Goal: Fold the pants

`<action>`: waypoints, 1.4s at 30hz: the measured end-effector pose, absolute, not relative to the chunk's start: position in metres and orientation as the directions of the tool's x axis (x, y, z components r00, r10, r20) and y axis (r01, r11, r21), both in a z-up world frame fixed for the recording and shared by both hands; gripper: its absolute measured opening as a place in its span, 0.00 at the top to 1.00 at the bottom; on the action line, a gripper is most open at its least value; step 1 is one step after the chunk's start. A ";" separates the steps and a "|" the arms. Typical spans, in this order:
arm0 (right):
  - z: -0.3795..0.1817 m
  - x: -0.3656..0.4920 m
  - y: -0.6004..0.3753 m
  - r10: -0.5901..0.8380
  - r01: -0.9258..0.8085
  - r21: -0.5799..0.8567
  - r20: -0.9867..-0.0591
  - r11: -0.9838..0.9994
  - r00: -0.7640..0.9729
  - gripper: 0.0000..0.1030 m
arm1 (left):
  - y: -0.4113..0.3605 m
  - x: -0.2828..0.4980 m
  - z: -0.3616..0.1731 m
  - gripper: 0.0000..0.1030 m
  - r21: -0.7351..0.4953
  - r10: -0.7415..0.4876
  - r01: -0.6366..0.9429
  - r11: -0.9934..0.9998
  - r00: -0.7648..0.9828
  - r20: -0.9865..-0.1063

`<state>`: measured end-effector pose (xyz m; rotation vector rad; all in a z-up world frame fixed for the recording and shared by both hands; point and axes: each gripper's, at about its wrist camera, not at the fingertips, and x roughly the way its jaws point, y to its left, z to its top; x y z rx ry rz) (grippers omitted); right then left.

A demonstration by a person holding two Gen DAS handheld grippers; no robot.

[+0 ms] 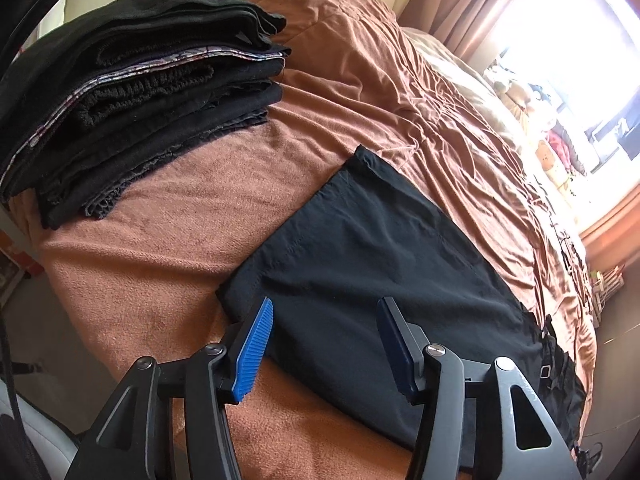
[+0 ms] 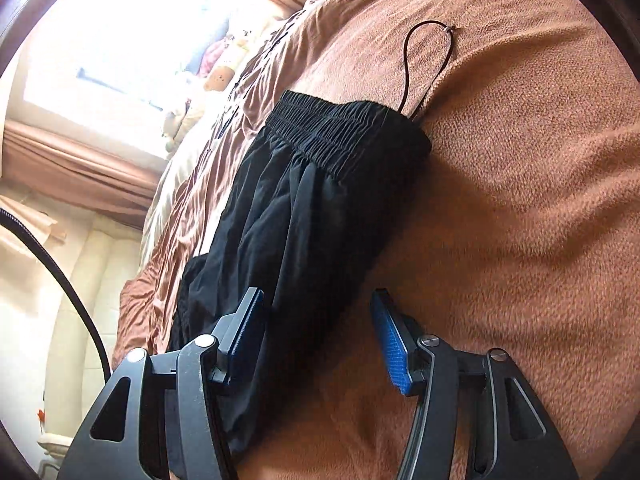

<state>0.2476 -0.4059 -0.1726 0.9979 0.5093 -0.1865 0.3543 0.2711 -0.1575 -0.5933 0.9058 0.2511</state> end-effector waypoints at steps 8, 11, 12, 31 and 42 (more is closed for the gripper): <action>-0.181 0.249 -0.417 0.080 0.372 0.783 -0.469 0.499 0.880 0.63 | 0.240 0.355 -0.152 0.45 -0.367 -0.047 -0.426 0.827 0.599 -0.800; -0.187 0.237 -0.424 0.078 0.392 0.782 -0.485 0.484 0.871 0.83 | 0.229 0.357 -0.151 0.45 -0.380 -0.066 -0.407 0.831 0.605 -0.794; -0.188 0.232 -0.424 0.081 0.384 0.789 -0.475 0.479 0.876 0.86 | 0.225 0.358 -0.153 0.45 -0.382 -0.076 -0.400 0.833 0.601 -0.795; -0.162 0.177 -0.390 -0.017 0.436 0.706 -0.516 0.558 0.857 0.86 | 0.202 0.352 -0.183 0.45 -0.424 -0.160 -0.359 0.831 0.576 -0.801; -0.124 0.154 -0.355 -0.031 0.413 0.633 -0.524 0.655 0.851 0.41 | 0.228 0.320 -0.196 0.45 -0.527 -0.199 -0.394 0.753 0.628 -0.753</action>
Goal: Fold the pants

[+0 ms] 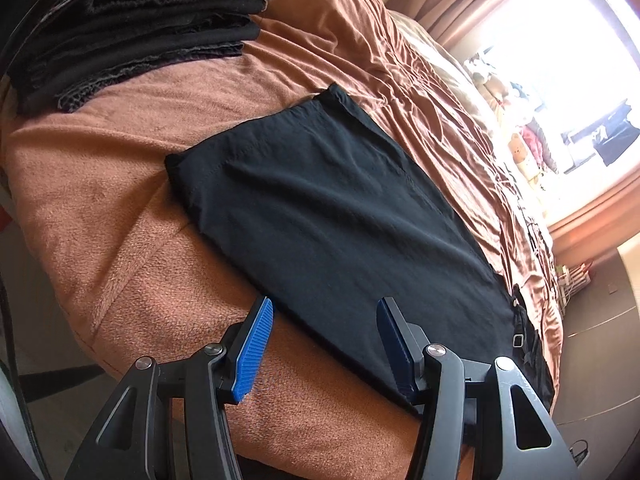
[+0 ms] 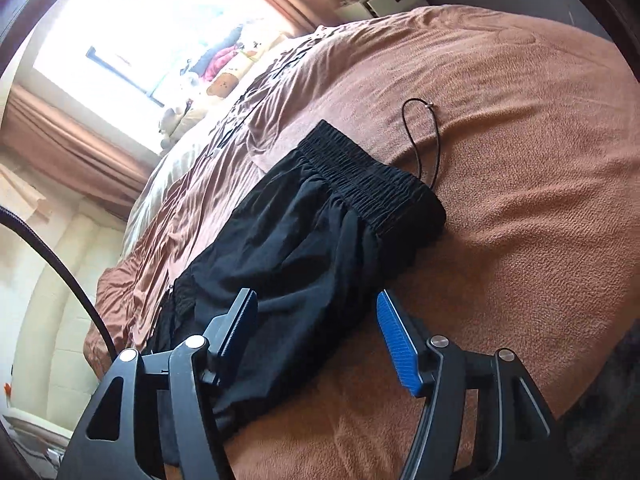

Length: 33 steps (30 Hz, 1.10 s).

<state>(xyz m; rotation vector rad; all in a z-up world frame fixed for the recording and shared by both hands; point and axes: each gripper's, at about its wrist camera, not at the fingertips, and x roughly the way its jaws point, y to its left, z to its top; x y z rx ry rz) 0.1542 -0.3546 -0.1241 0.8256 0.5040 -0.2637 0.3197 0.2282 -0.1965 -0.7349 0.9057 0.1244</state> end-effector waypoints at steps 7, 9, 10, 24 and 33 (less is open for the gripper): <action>-0.103 0.166 -0.311 -0.010 0.351 0.542 -0.535 0.764 0.845 0.41 | 0.251 0.307 -0.205 0.45 -0.575 -0.203 -0.415 0.705 0.659 -0.724; -0.098 0.175 -0.297 0.008 0.327 0.514 -0.545 0.793 0.838 0.41 | 0.258 0.304 -0.206 0.45 -0.581 -0.193 -0.422 0.696 0.669 -0.717; -0.095 0.181 -0.290 0.012 0.320 0.502 -0.552 0.803 0.834 0.41 | 0.262 0.303 -0.207 0.45 -0.581 -0.185 -0.426 0.694 0.673 -0.716; -0.086 0.293 -0.203 0.112 0.183 0.364 -0.656 0.913 0.746 0.41 | 0.298 0.320 -0.216 0.48 -0.558 -0.128 -0.462 0.690 0.681 -0.721; -0.094 0.386 -0.149 0.134 0.092 0.255 -0.744 0.963 0.655 0.41 | 0.309 0.335 -0.221 0.57 -0.522 -0.094 -0.471 0.711 0.672 -0.734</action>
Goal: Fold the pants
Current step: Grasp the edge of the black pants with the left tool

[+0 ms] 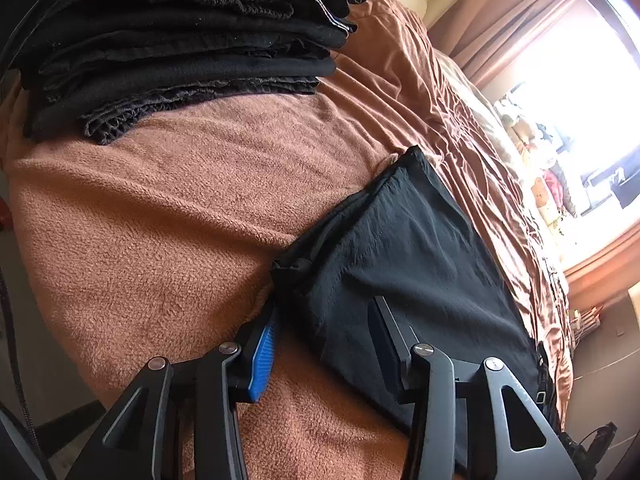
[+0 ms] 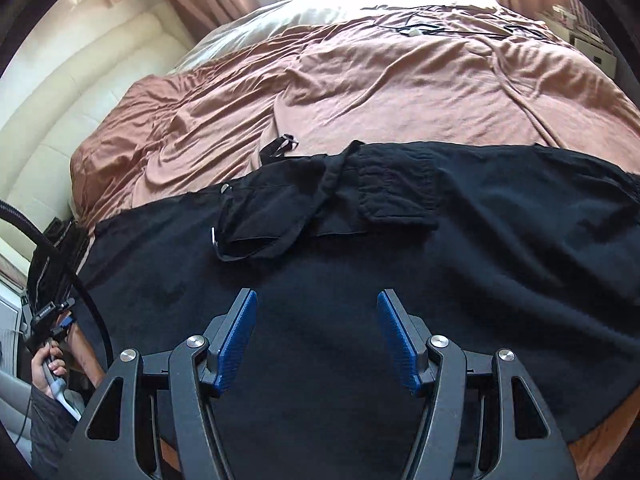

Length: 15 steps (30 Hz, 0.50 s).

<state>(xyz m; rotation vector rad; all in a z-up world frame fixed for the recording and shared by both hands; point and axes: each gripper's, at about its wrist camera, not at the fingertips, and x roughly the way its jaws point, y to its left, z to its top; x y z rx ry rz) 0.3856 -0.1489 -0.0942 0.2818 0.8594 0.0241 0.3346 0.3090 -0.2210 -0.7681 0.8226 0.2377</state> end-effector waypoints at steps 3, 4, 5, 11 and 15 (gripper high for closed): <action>-0.100 0.420 -0.130 0.132 0.061 0.214 -0.776 0.975 0.617 0.41 | 0.315 0.335 -0.223 0.68 -0.527 -0.092 -0.482 0.700 0.671 -0.736; -0.103 0.430 -0.123 0.133 0.050 0.204 -0.786 0.978 0.604 0.41 | 0.317 0.335 -0.224 0.71 -0.530 -0.094 -0.482 0.698 0.672 -0.735; -0.106 0.440 -0.117 0.135 0.035 0.192 -0.796 0.981 0.591 0.41 | 0.318 0.336 -0.224 0.72 -0.534 -0.097 -0.481 0.696 0.673 -0.733; -0.122 0.486 -0.086 0.084 -0.002 0.099 -0.834 0.995 0.546 0.41 | 0.324 0.341 -0.226 0.74 -0.552 -0.110 -0.473 0.687 0.682 -0.723; -0.135 0.514 -0.076 0.015 0.023 0.032 -0.848 0.999 0.530 0.41 | 0.327 0.344 -0.226 0.74 -0.560 -0.116 -0.471 0.681 0.686 -0.718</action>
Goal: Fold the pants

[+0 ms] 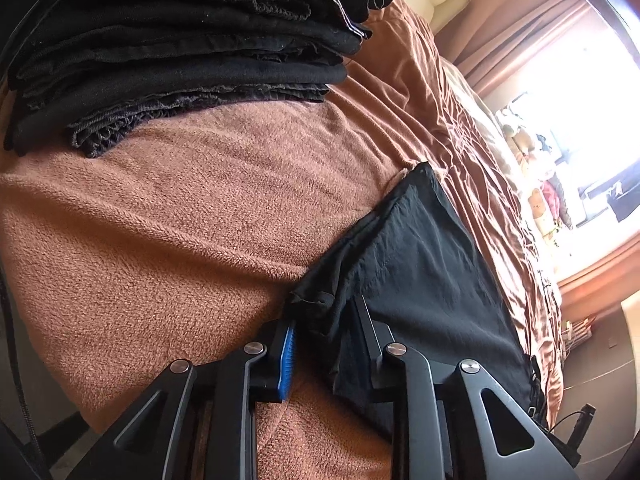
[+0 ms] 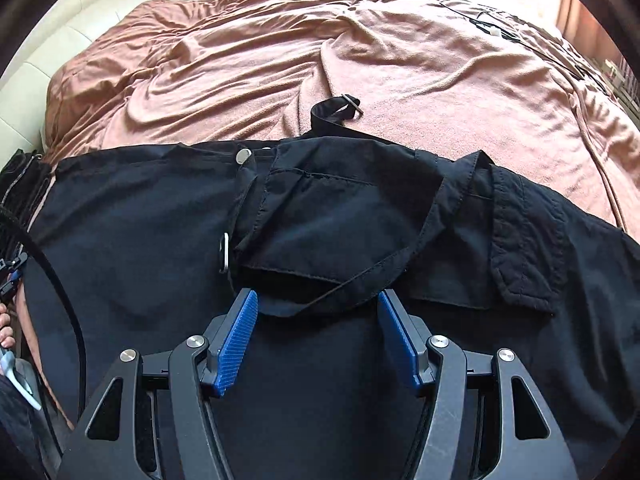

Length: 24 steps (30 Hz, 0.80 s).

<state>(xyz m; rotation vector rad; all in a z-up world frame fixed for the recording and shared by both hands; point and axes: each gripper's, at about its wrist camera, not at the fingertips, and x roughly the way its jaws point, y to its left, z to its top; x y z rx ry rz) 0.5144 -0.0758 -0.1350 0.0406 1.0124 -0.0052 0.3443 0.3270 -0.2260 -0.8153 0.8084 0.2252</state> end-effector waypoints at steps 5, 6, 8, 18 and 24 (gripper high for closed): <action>-0.142 0.538 -0.062 -0.062 0.052 -0.040 -0.844 0.998 0.533 0.41 | 0.328 0.339 -0.224 0.74 -0.595 -0.147 -0.462 0.658 0.697 -0.702; -0.143 0.540 -0.061 -0.068 0.058 -0.044 -0.843 0.997 0.534 0.41 | 0.329 0.337 -0.225 0.74 -0.607 -0.160 -0.458 0.650 0.698 -0.698; -0.145 0.544 -0.061 -0.073 0.069 -0.043 -0.840 0.997 0.538 0.41 | 0.329 0.334 -0.226 0.71 -0.630 -0.186 -0.443 0.638 0.705 -0.685; -0.140 0.541 -0.067 -0.050 0.077 -0.010 -0.840 0.997 0.541 0.41 | 0.329 0.343 -0.232 0.70 -0.644 -0.201 -0.406 0.648 0.725 -0.659; -0.119 0.509 -0.068 0.040 0.040 0.076 -0.818 0.996 0.574 0.41 | 0.324 0.339 -0.229 0.70 -0.634 -0.200 -0.391 0.667 0.726 -0.658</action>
